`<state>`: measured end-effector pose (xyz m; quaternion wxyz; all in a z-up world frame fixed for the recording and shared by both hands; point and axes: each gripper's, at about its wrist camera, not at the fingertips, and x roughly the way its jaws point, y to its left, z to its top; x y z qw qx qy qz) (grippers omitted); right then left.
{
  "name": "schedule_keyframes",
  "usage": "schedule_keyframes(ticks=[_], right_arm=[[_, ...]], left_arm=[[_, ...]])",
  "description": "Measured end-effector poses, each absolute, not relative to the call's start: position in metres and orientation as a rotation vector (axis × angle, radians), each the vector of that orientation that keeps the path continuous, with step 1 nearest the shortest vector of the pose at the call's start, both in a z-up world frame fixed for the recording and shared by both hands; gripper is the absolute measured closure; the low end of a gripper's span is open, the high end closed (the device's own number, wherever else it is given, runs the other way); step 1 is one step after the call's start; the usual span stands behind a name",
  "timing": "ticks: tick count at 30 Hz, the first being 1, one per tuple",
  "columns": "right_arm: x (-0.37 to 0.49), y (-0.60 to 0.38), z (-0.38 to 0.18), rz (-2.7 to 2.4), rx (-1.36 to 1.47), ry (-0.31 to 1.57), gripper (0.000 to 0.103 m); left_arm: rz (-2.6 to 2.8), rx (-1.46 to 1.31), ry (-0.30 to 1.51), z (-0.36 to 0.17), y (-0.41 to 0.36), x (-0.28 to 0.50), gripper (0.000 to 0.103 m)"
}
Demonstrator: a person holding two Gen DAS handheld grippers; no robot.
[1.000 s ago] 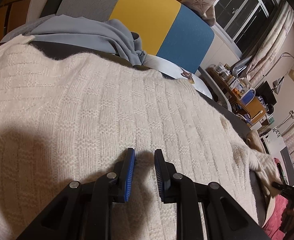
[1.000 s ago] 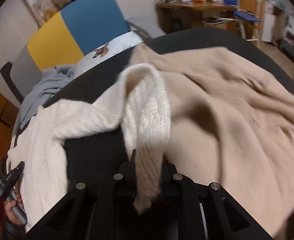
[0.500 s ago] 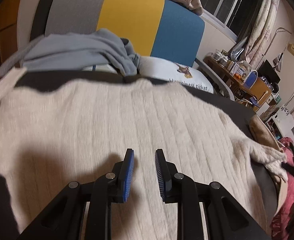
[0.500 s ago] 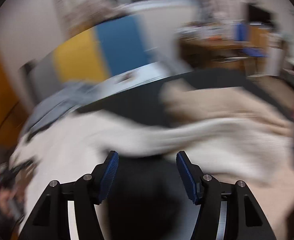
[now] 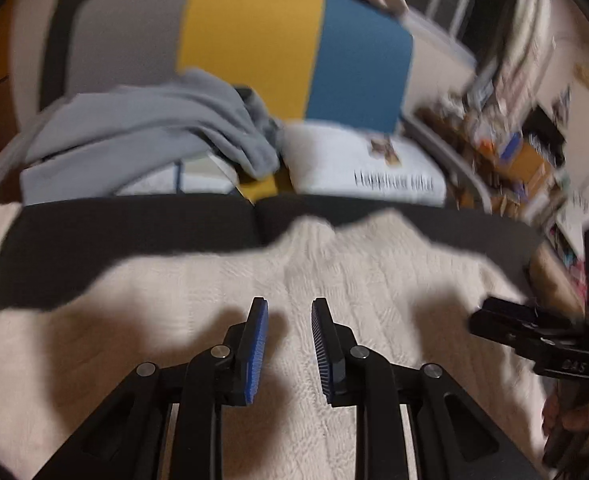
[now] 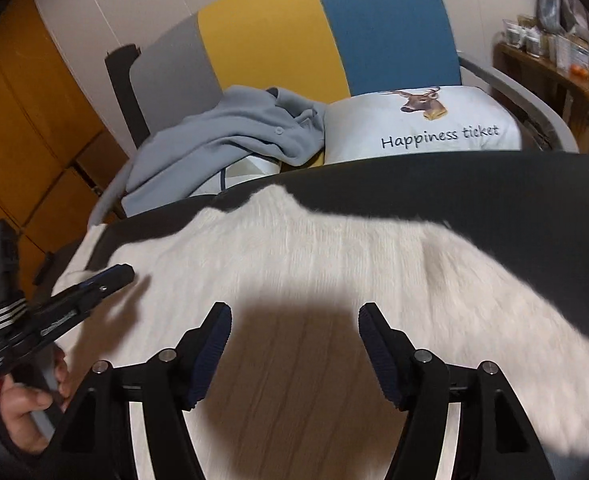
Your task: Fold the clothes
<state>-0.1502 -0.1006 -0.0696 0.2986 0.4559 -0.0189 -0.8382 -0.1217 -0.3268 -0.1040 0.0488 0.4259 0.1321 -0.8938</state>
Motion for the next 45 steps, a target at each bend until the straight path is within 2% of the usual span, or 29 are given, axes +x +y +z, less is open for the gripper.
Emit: schedule_keyframes(ticks=[3,5,7,9,12,15,21,23,26,29,32,35,37,38,41,45], right_arm=[[-0.170,-0.122,-0.090,-2.161,1.282,0.064,0.035],[-0.176,-0.134,-0.096,-2.171,1.272,0.123,0.028],[-0.176,-0.148,-0.098,-2.168,1.253,0.135,0.011],[-0.173,-0.164,-0.103,-2.176,1.214,0.159,0.000],[-0.161,-0.182,-0.110,-2.197,1.149,0.238,0.000],[-0.158,-0.177,-0.110,-2.139,1.114,0.159,0.000],[-0.172,-0.154,-0.104,-2.086,1.139,-0.113,0.000],[-0.166,-0.142,-0.095,-2.064,1.147,-0.194,0.000],[-0.150,-0.108,-0.082,-2.048,1.098,-0.331,0.000],[-0.131,-0.052,-0.080,-2.037,1.080,-0.541,0.000],[-0.108,0.012,-0.081,-2.132,1.076,-0.634,0.002],[-0.081,0.065,-0.077,-2.299,1.082,-0.551,0.014],[-0.068,0.098,-0.077,-2.405,1.126,-0.491,0.037],[-0.064,0.113,-0.077,-2.470,1.157,-0.440,0.041],[-0.058,0.140,-0.076,-2.637,1.229,-0.223,0.041],[-0.067,0.149,-0.082,-2.632,1.278,-0.035,0.041]], left_arm=[[-2.705,1.299,0.280,-0.123,-0.325,-0.128,0.085],[-2.680,1.253,0.332,-0.125,-0.334,-0.124,0.089],[-2.663,1.211,0.441,-0.127,-0.350,-0.118,0.089],[-2.634,1.184,0.452,-0.127,-0.363,-0.113,0.091],[-2.582,1.166,0.367,-0.126,-0.375,-0.110,0.091],[-2.550,1.168,0.300,-0.127,-0.386,-0.113,0.091],[-2.527,1.194,0.198,-0.123,-0.381,-0.116,0.089],[-2.517,1.198,0.204,-0.117,-0.374,-0.113,0.083],[-2.621,1.163,0.404,-0.105,-0.349,-0.092,0.083],[-2.719,1.179,0.412,-0.104,-0.308,-0.074,0.082],[-2.844,1.220,0.418,-0.103,-0.258,-0.056,0.082],[-2.975,1.292,0.385,-0.101,-0.207,-0.045,0.081],[-3.057,1.346,0.299,-0.101,-0.171,-0.041,0.080],[-3.089,1.365,0.267,-0.100,-0.156,-0.039,0.080],[-3.165,1.452,0.199,-0.099,-0.113,-0.037,0.080],[-3.206,1.593,0.163,-0.104,-0.070,-0.041,0.074]])
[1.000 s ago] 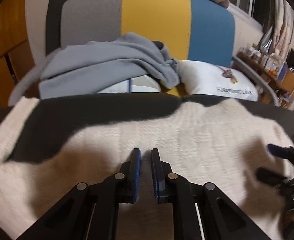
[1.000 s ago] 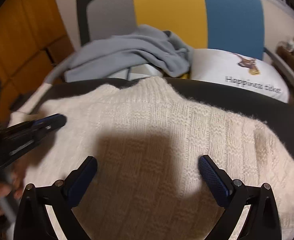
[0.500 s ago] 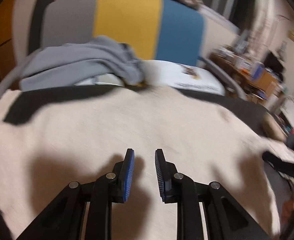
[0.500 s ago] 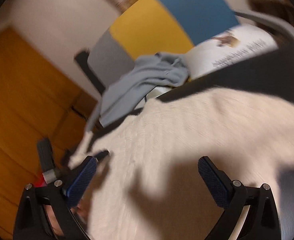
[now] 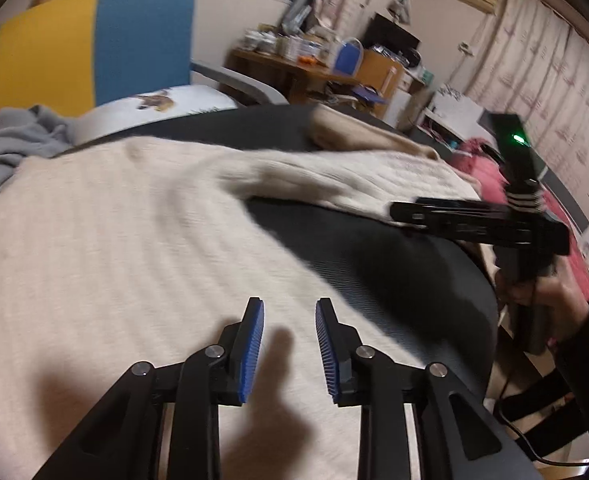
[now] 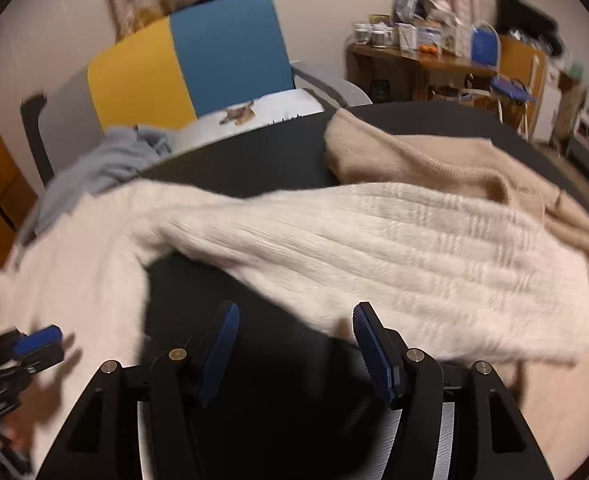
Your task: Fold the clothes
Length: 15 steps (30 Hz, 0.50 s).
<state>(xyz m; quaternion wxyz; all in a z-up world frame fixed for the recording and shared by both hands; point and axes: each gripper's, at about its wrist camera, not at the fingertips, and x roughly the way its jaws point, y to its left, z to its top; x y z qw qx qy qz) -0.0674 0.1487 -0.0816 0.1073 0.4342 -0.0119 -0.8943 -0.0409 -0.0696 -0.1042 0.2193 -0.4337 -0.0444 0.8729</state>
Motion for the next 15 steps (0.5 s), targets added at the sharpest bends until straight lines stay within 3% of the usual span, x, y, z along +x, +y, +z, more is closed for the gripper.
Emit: schedule_keyframes(ticks=[4,8,9,11,12,15], right_arm=[[-0.087,0.139,-0.101,-2.578,1.332,0.141,0.040],[-0.092,0.133,-0.116,-2.566,1.342,0.269,0.041],[-0.093,0.132,-0.116,-2.567,1.348,0.276,0.048],[-0.096,0.131,-0.113,-2.570,1.362,0.299,0.073],[-0.097,0.132,-0.111,-2.573,1.370,0.311,0.090],[-0.096,0.147,-0.105,-2.598,1.376,0.277,0.091]], left_arm=[[2.367,-1.315,-0.092,-0.125,-0.048,-0.048,0.066],[2.417,-1.268,0.044,-0.126,-0.034,-0.035,0.070],[2.405,-1.273,0.027,-0.125,-0.036,-0.034,0.082],[2.382,-1.284,-0.007,-0.123,-0.040,-0.033,0.097],[2.342,-1.294,-0.114,-0.121,-0.051,-0.032,0.099],[2.260,-1.262,-0.275,-0.114,-0.074,-0.018,0.102]])
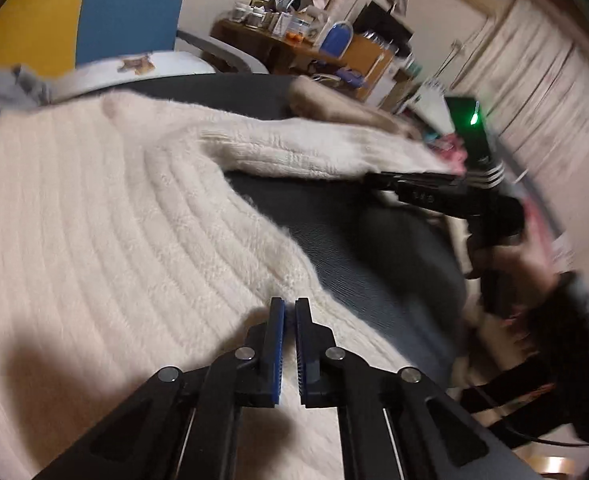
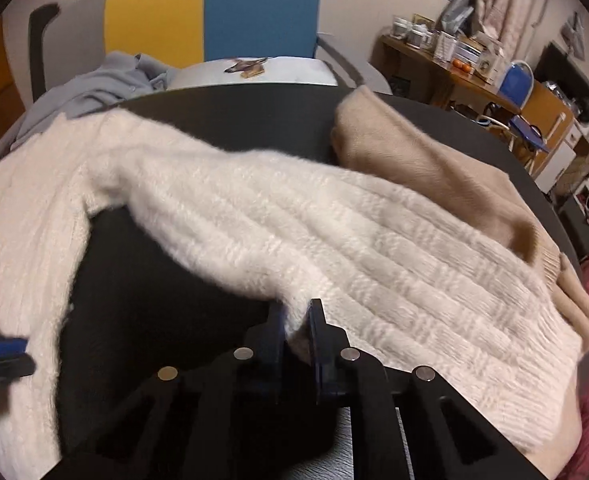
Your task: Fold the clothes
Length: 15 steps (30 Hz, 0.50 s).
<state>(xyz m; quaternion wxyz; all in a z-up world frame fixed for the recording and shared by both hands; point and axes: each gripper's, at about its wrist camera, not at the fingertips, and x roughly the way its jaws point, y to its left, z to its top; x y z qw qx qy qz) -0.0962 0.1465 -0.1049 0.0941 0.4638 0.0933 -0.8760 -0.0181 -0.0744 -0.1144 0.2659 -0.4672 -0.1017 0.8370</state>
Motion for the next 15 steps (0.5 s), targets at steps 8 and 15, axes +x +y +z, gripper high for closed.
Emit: schedule_keyframes(ticks=[8,15], right_arm=[[-0.082,0.173,-0.114,-2.611,1.397,0.115,0.089],[-0.043,0.226,-0.097,-2.549,1.131,-0.687,0.047]], left_arm=[[2.142,-1.314,-0.334,-0.129,-0.084,0.002,0.103],[2.313,-1.291,-0.282,-0.120,-0.085,0.009,0.090]])
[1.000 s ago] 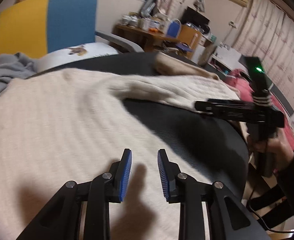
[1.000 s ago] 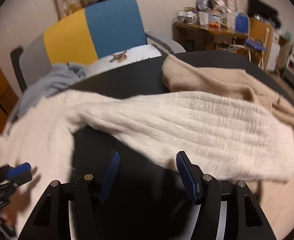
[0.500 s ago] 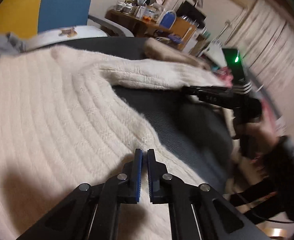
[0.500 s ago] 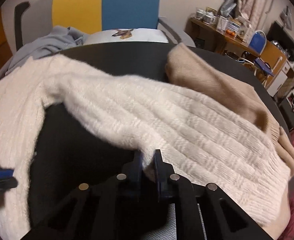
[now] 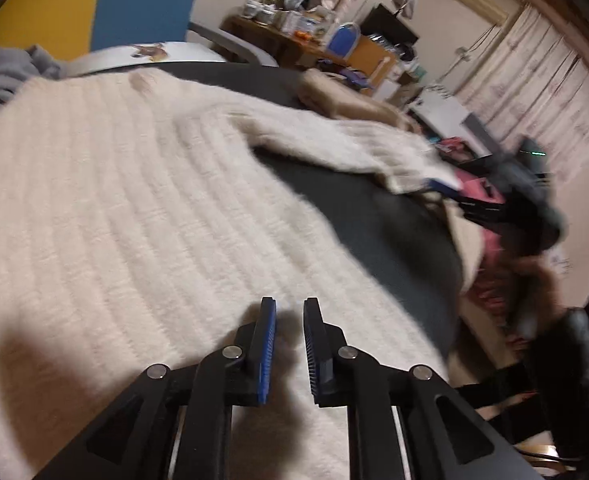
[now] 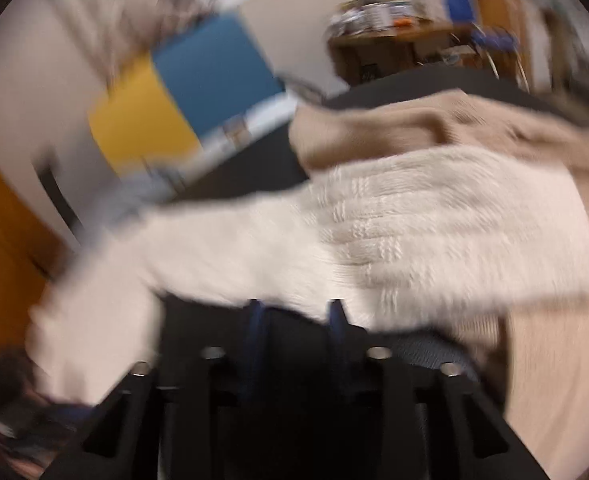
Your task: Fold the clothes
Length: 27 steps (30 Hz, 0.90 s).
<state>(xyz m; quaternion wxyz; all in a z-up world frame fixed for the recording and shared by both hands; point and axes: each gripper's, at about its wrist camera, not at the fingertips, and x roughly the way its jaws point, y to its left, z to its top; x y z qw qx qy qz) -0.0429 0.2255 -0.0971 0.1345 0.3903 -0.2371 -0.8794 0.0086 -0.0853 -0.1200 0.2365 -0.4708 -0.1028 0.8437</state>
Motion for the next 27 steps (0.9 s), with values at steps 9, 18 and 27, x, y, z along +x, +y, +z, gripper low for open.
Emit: schedule_keyframes(ticks=[9,18,27], right_arm=[[0.005,0.307,-0.119,-2.451,0.875,-1.407,0.032],[-0.004,0.344,-0.137,-2.541,0.793,-1.665,0.064],[-0.039,0.318,-0.108,-2.605,0.844,-1.374,0.095]], left_arm=[[2.315,-1.273,-0.410,-0.131,-0.094,0.009,0.087],[2.321,-1.267,-0.430,-0.132,-0.089,0.010,0.087],[2.291,-1.318,-0.449,-0.121,-0.087,0.006,0.083]])
